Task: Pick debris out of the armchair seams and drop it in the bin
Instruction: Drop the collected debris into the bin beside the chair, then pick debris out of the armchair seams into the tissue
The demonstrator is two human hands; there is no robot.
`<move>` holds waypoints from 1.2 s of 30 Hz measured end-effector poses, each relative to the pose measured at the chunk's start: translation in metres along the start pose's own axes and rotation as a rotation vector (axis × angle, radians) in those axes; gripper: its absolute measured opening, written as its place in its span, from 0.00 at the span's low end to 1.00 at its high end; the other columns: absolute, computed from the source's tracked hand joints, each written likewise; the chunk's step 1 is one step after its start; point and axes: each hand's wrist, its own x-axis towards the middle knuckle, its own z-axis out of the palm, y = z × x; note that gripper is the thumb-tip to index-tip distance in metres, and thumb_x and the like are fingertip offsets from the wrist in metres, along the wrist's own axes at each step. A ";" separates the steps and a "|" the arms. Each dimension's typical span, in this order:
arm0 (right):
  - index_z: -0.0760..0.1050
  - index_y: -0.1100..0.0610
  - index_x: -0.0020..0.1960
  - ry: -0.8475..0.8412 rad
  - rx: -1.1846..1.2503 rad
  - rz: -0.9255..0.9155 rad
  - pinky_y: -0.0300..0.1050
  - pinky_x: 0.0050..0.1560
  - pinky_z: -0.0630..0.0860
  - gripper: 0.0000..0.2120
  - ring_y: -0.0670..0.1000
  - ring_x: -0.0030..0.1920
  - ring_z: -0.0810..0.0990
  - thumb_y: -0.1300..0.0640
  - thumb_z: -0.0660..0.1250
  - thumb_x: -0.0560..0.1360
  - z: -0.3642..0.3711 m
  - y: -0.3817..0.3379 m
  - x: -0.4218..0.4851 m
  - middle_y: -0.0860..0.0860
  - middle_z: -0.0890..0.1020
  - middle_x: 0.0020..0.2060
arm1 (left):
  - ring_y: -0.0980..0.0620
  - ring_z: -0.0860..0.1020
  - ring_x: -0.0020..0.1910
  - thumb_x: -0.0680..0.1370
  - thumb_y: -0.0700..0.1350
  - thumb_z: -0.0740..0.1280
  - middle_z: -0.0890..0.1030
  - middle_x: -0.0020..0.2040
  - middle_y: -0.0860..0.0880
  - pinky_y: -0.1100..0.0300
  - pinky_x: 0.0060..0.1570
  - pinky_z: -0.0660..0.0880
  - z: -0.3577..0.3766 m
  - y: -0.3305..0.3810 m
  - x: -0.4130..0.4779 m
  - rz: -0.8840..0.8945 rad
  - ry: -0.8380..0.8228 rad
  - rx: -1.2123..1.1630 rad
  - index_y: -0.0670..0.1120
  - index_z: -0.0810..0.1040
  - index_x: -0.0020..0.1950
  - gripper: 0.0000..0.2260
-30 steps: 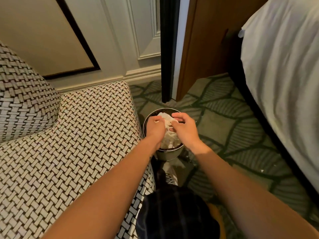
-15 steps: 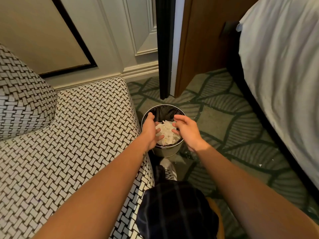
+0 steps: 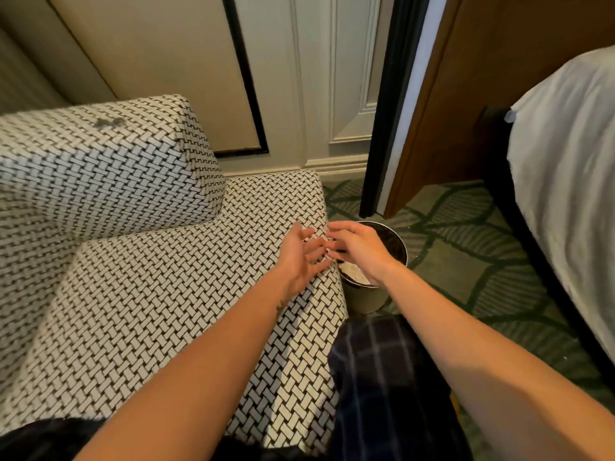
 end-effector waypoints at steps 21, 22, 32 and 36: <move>0.77 0.57 0.62 -0.790 -0.412 -0.090 0.44 0.52 0.83 0.11 0.52 0.53 0.85 0.60 0.63 0.82 0.380 0.029 -0.104 0.53 0.85 0.52 | 0.51 0.78 0.40 0.84 0.44 0.54 0.78 0.38 0.47 0.55 0.48 0.76 -0.322 0.047 -0.213 0.221 0.636 -0.294 0.44 0.74 0.48 0.11; 0.78 0.57 0.62 -0.807 -0.409 -0.085 0.43 0.51 0.83 0.10 0.51 0.52 0.86 0.60 0.64 0.82 0.391 0.033 -0.106 0.53 0.85 0.52 | 0.51 0.77 0.37 0.83 0.43 0.55 0.77 0.37 0.48 0.55 0.46 0.75 -0.330 0.049 -0.217 0.204 0.655 -0.324 0.44 0.74 0.48 0.10; 0.78 0.50 0.65 -0.822 -0.640 -0.184 0.46 0.61 0.78 0.13 0.47 0.58 0.81 0.56 0.66 0.81 0.464 0.069 -0.084 0.46 0.82 0.59 | 0.50 0.76 0.38 0.82 0.44 0.58 0.79 0.40 0.47 0.56 0.40 0.74 -0.416 0.021 -0.224 0.079 0.749 -0.616 0.44 0.75 0.48 0.08; 0.78 0.51 0.65 -0.860 -0.724 -0.166 0.44 0.59 0.78 0.13 0.49 0.58 0.81 0.57 0.65 0.81 0.482 0.091 -0.075 0.47 0.82 0.58 | 0.49 0.74 0.40 0.83 0.44 0.56 0.77 0.43 0.45 0.56 0.41 0.73 -0.430 0.007 -0.219 0.040 0.736 -0.709 0.41 0.76 0.54 0.11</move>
